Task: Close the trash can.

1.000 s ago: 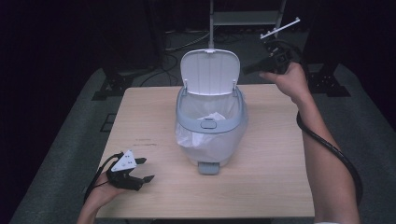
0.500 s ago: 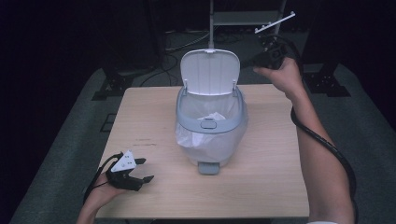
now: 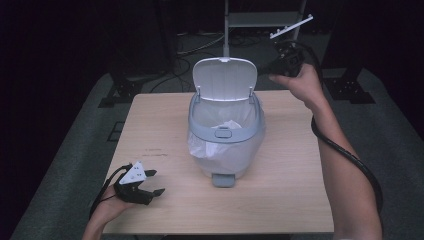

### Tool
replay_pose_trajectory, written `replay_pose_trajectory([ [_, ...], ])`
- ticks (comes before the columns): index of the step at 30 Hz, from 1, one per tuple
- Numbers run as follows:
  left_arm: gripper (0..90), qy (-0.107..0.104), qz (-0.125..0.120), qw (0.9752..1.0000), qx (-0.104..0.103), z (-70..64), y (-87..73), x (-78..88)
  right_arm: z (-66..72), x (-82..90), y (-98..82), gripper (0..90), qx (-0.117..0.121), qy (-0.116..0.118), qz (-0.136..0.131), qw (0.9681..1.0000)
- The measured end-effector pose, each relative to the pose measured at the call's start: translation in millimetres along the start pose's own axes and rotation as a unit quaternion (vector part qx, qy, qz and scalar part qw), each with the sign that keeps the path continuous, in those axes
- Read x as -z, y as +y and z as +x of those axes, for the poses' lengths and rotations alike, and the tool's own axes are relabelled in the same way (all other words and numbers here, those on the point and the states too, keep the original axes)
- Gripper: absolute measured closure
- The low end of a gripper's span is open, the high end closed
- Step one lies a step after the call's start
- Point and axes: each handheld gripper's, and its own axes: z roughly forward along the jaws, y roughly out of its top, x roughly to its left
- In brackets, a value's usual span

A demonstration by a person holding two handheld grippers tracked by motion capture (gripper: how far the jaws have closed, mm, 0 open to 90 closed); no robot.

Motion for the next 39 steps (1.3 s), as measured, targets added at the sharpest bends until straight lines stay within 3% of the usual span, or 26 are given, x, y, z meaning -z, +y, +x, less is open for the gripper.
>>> replay_pose_trajectory([
  [18, 28.1, -0.001, 0.003, 1.0000, -0.001, -1.9, 0.8, -1.6, 23.5, -0.3, -15.7, 89.7, 0.035, 0.030, 0.013, 0.9989],
  [39, 27.9, -0.005, 0.007, 1.0000, -0.003, -3.5, 1.4, -3.1, 59.3, -13.3, -25.4, 89.7, 0.069, 0.076, 0.026, 0.9944],
])
